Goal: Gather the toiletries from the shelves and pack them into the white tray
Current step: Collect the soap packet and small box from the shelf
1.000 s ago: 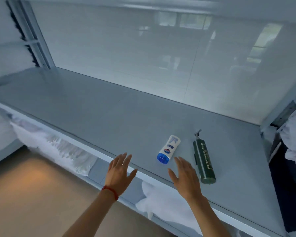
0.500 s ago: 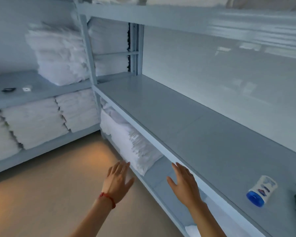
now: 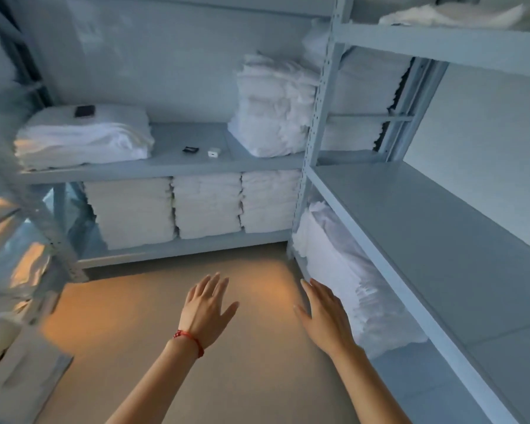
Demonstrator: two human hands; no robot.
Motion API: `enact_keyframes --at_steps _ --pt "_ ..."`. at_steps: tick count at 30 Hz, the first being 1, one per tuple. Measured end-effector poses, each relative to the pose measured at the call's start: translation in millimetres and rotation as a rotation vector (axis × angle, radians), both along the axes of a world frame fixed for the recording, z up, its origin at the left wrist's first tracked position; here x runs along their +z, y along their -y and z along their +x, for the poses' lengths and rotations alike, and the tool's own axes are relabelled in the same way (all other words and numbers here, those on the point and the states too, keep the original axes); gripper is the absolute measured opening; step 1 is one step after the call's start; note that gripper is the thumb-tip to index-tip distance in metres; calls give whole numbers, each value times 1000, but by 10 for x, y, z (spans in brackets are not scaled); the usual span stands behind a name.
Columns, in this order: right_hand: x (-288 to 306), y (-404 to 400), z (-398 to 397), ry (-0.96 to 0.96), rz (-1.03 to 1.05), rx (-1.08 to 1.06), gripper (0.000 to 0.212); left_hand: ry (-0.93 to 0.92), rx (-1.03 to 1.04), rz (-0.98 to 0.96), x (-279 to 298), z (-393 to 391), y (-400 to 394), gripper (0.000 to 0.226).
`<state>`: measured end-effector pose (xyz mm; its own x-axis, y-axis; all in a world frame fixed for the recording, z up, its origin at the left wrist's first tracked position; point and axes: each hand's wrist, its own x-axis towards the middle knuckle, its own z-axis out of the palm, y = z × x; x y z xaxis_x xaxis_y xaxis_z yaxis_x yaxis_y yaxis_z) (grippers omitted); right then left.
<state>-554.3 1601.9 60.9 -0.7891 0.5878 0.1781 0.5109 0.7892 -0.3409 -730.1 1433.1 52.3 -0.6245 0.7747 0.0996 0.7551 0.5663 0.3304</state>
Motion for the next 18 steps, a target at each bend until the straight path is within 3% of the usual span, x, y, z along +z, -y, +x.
enact_keyframes --at_steps 3,8,18 --pt "-26 -103 -530 -9 7 76 55 -8 79 12 -28 -396 48 92" --pt "-55 -450 -1424 -49 2 155 53 -27 183 23 -52 -1130 -163 77" --pt "204 -1514 -3128 -53 -27 262 55 -82 291 45 230 -2618 -1060 86"
